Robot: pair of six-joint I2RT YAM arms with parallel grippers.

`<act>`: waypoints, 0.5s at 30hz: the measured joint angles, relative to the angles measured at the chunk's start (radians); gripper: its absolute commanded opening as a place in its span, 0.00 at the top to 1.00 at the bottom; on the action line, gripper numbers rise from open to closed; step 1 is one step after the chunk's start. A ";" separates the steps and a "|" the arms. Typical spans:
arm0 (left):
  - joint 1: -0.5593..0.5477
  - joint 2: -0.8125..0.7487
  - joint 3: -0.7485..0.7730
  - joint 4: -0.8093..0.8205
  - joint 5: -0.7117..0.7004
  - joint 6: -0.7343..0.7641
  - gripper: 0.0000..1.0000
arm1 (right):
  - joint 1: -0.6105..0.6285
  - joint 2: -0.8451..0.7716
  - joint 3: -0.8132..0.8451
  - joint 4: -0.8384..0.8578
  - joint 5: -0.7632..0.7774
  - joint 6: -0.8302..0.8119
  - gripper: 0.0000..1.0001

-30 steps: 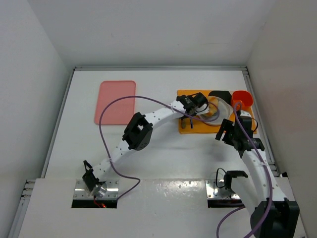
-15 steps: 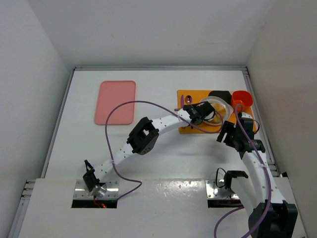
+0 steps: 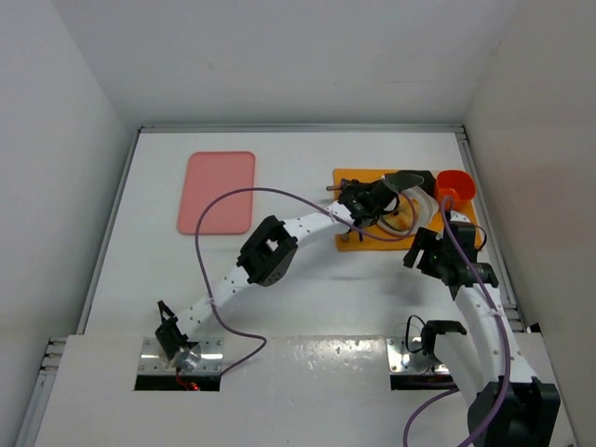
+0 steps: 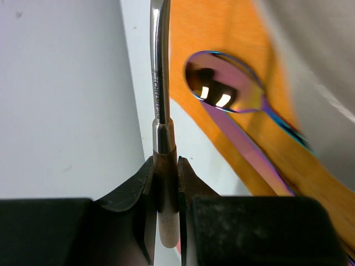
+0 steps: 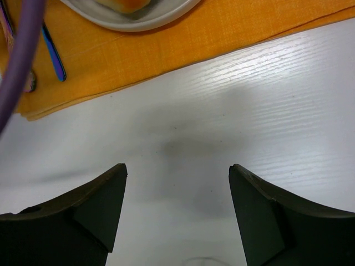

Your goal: Place the bread

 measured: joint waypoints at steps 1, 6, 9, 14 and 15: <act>0.009 0.000 -0.009 0.032 -0.005 0.002 1.00 | 0.000 0.001 -0.001 0.000 -0.008 0.000 0.26; 0.043 0.000 -0.045 0.163 -0.045 0.048 1.00 | 0.000 0.002 -0.001 0.000 -0.032 0.006 0.26; 0.061 0.000 -0.049 0.236 -0.076 0.083 1.00 | 0.000 0.005 -0.001 -0.001 -0.047 0.011 0.26; 0.091 -0.084 -0.105 0.167 -0.049 -0.018 1.00 | 0.000 0.004 -0.001 0.002 -0.067 0.022 0.26; 0.099 -0.150 -0.177 0.124 -0.018 -0.063 1.00 | 0.000 0.004 -0.002 0.005 -0.068 0.024 0.26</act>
